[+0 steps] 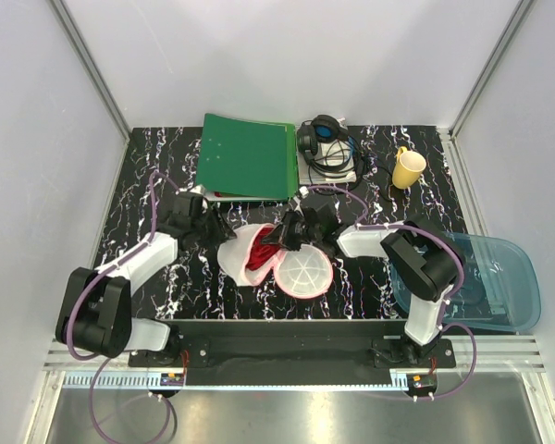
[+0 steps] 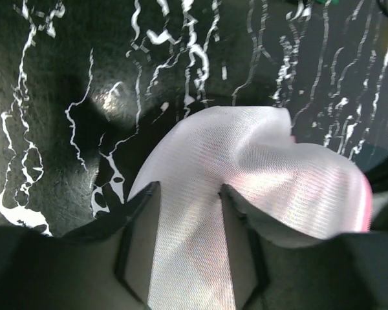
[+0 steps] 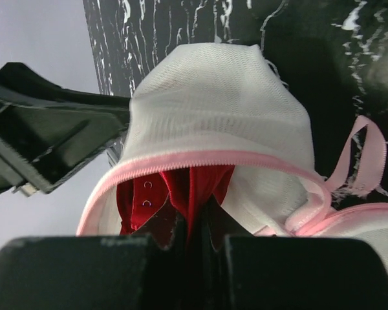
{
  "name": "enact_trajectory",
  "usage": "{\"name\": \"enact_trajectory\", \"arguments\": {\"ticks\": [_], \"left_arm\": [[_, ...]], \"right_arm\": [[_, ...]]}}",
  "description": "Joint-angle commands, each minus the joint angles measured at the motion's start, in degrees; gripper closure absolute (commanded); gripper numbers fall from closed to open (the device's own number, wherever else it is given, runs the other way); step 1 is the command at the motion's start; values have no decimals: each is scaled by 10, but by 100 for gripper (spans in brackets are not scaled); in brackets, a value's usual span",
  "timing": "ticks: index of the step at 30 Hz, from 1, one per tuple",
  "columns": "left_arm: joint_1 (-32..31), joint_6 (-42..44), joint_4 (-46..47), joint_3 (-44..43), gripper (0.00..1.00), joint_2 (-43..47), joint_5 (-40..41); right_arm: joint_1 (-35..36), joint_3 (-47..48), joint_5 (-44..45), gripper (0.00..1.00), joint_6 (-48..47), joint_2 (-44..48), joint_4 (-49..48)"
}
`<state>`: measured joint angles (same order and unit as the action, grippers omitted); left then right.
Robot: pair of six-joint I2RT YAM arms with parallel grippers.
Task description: Place the bra in the laundry bag and zip it closed
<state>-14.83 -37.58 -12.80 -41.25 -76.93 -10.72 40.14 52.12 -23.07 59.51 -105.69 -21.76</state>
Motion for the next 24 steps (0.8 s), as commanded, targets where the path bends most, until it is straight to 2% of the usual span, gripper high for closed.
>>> {"name": "enact_trajectory", "arguments": {"ticks": [1, 3, 6, 8, 11, 12, 14, 16, 18, 20, 23, 24], "left_arm": [[3, -21, 83, 42, 59, 12, -9], [3, -19, 74, 51, 57, 40, -11], [3, 6, 26, 52, 44, 105, 23], [3, 31, -21, 32, 40, 146, 28], [2, 49, -63, 15, 38, 190, 17], [2, 51, -69, 13, 38, 221, 10], [1, 57, -85, 7, 37, 247, -12], [-3, 64, -100, -2, 39, 269, -39], [-10, 70, -120, -15, 46, 281, -52], [-32, 72, -129, -22, 54, 295, -66], [-79, 66, -132, -35, 60, 310, -67], [-94, 61, -131, -38, 61, 312, -60]], "right_arm": [[26, 32, 32, 100, -38, -20, -53], [42, 45, 57, 100, -57, -33, -41], [48, 64, 86, 100, -67, -63, -16], [48, 69, 92, 98, -73, -76, -7], [48, 83, 91, 84, -90, -74, 43], [48, 85, 91, 73, -97, -70, 70], [48, 91, 87, 65, -98, -49, 99], [49, 103, 88, 54, -112, -23, 163], [50, 101, 93, 44, -121, -1, 206], [50, 100, 95, 39, -126, 30, 244], [50, 96, 96, 29, -134, 72, 300], [50, 90, 99, 28, -133, 100, 317]]}}
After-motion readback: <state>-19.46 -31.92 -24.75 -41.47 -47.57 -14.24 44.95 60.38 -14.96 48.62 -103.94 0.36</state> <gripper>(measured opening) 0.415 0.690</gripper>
